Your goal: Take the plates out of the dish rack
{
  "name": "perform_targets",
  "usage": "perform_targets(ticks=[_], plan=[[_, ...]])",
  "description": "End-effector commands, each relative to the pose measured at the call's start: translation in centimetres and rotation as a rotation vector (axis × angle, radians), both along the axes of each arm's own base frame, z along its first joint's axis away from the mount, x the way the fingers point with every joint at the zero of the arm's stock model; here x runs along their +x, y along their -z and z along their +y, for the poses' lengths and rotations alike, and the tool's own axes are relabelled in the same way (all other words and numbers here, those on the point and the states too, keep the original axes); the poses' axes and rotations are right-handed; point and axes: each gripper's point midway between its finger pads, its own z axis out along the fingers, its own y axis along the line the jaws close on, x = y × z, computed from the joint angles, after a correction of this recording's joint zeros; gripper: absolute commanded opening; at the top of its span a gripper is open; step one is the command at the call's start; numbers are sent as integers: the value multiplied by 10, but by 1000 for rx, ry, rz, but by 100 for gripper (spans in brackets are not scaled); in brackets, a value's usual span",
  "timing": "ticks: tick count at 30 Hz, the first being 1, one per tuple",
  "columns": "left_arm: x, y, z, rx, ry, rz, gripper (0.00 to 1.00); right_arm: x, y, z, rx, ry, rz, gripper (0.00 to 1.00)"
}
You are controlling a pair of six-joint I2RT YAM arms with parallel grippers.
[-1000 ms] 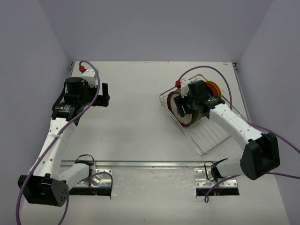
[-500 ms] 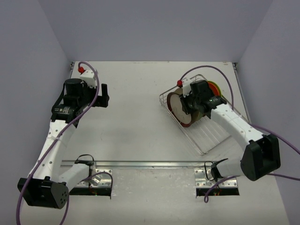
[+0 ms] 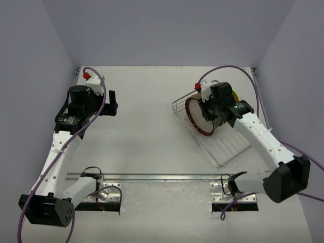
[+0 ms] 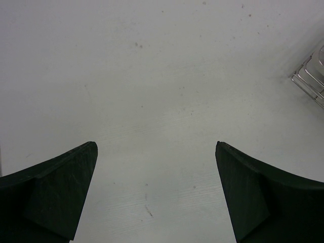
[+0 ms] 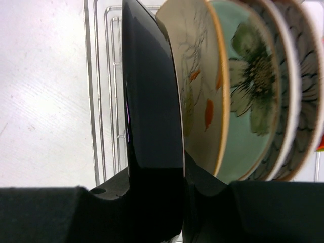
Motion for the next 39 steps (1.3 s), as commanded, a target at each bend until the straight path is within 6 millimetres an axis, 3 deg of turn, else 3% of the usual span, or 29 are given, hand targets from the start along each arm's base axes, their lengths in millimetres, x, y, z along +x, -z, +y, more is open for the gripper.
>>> perform_targets(ticks=[1,11,14,19,24,30,33,39], plan=[[5,-19,3,-18,-18,-72,100,26,-99,18,107,-57,-296,0],[6,-26,-6,-48,20,-76,100,26,-141,17,121,-79,-398,0],[4,-29,-17,-81,71,-80,100,18,-150,29,184,-122,-382,0],[-16,-54,-63,-184,351,-161,100,3,-160,53,297,-229,-340,0],[-40,-78,-105,-310,637,-181,99,-21,-167,93,462,-421,-235,0],[-49,-77,-143,-480,831,-37,91,-51,-170,131,685,-597,-36,0],[-45,-73,-153,-474,848,-16,90,-53,-170,142,755,-632,30,0],[-59,-66,-181,-547,973,70,85,-53,-164,156,847,-676,138,0]])
